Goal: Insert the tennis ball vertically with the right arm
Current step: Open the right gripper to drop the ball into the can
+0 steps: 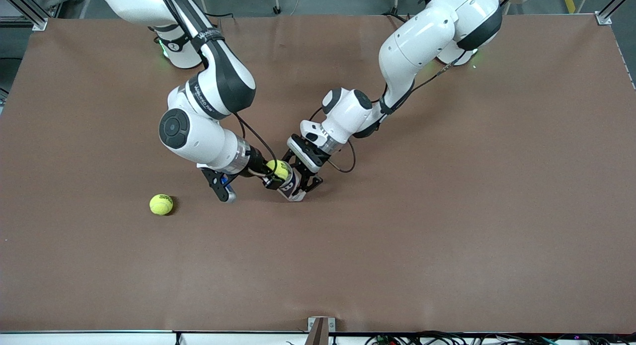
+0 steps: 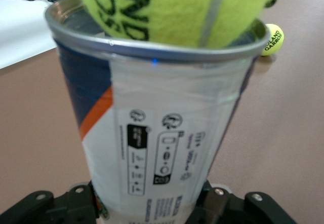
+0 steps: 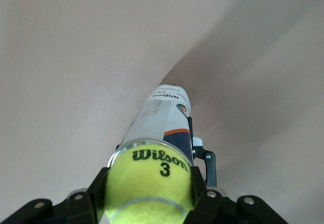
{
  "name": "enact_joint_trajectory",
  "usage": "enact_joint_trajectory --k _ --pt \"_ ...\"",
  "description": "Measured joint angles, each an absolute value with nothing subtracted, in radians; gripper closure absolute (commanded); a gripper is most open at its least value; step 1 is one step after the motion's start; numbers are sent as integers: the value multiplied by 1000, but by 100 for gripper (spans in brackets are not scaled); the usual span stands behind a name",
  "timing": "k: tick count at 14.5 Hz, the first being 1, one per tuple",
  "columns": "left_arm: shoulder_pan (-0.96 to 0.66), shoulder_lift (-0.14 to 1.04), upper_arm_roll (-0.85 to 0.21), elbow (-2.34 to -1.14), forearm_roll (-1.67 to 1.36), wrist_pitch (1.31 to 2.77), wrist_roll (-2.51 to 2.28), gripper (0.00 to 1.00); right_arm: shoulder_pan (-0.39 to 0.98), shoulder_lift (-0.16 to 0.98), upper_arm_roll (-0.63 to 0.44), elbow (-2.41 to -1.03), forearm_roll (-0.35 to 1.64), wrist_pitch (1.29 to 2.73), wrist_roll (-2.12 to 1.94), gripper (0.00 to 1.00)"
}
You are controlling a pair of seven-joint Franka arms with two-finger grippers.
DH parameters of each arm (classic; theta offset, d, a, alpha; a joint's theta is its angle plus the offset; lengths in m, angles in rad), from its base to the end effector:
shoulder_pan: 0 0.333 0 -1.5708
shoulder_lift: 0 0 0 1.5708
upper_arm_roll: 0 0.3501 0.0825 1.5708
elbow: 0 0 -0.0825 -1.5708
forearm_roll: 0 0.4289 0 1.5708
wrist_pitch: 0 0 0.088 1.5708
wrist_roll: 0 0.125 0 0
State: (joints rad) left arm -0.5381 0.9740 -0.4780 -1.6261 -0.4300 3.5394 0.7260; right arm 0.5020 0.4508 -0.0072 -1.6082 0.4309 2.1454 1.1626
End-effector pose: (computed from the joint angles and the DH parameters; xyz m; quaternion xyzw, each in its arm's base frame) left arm 0.5234 -0.5795 0.1630 0.8082 -0.3719 0.4071 0.2070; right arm 0.6442 0.3754 0.3715 -0.8870 0.4219 0.1061 0.1547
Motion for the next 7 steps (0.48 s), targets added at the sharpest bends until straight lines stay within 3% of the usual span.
enact_joint_trajectory --k 7 --pt "-538 974 -478 -1626 -430 3539 726 32 502 452 -7 -1593 431 2146 1163 0"
